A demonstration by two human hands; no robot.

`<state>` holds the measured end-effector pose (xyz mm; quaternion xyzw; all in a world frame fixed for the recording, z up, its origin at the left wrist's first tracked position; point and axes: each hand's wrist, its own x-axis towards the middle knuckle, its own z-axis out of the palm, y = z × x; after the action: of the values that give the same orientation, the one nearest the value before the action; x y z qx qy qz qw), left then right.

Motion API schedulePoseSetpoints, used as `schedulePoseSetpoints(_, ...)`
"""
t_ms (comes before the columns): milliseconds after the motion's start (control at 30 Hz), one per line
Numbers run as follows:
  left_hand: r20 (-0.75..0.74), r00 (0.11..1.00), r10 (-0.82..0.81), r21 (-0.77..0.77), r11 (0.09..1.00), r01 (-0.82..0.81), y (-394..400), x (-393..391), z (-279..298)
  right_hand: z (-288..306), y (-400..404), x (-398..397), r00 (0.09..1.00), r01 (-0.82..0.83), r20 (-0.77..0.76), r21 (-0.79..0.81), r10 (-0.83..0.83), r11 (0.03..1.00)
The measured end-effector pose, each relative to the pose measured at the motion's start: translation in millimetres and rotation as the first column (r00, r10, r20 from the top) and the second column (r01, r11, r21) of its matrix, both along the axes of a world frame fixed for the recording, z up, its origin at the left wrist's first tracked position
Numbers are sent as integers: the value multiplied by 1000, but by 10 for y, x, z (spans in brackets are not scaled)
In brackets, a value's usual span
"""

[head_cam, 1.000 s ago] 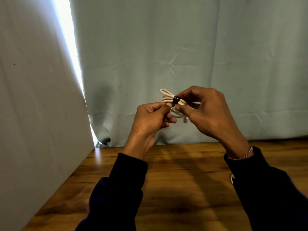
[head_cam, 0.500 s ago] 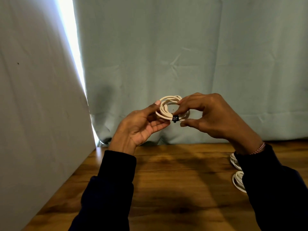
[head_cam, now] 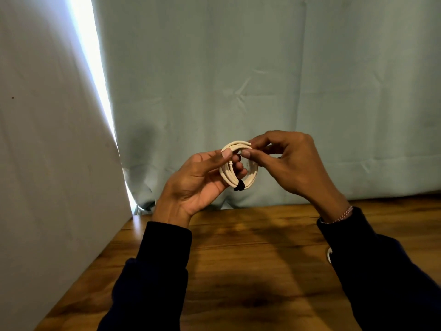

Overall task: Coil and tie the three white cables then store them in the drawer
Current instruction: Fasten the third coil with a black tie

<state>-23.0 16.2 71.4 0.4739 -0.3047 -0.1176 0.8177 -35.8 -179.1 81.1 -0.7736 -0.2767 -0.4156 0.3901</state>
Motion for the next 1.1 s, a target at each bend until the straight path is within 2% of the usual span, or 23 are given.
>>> schedulePoseSetpoints(133, 36, 996, -83, -6, 996, 84, 1, 27, -22, 11, 2, -17, 989, -63, -135, 30, 66, 998)
schedulePoseSetpoints(300, 16, 999, -35, -15, 999, 36, -53, -6, 2, 2, 52, -73, 967, -151, -197, 78, 164, 985)
schedulePoseSetpoints(533, 2, 1000, -7, -25, 1000, 7, -111, -1, -8, -9, 125, -81, 985, -58, -158, 92, 72, 994)
schedulePoseSetpoints(667, 107, 993, 43, 3, 999, -43, -102, -36, 26, -17, 146, -85, 994, -5, -108, 149, 21, 989)
schedulePoseSetpoints(800, 173, 977, 121, 23, 992, -127, -111, -33, 26, 3, 142, -88, 942, -130, -267, 277, 206, 952)
schedulePoseSetpoints(867, 183, 972, 144, 18, 989, -150, -117, -31, 21, 7, 169, -101, 941, -104, -293, 217, 167, 971)
schedulePoseSetpoints(933, 195, 968, 160, 18, 986, -167, -109, -22, 4, -11, 200, -116, 949, -66, -304, 70, 85, 995)
schedulePoseSetpoints(1000, 220, 956, 193, 36, 978, -205, -104, -20, 0, -44, 238, -120, 939, -121, -319, 34, 125, 992)
schedulePoseSetpoints(1100, 259, 914, 312, 101, 932, -347, -126, -36, 9, -93, 276, -71, 982, -27, -189, -49, 17, 998)
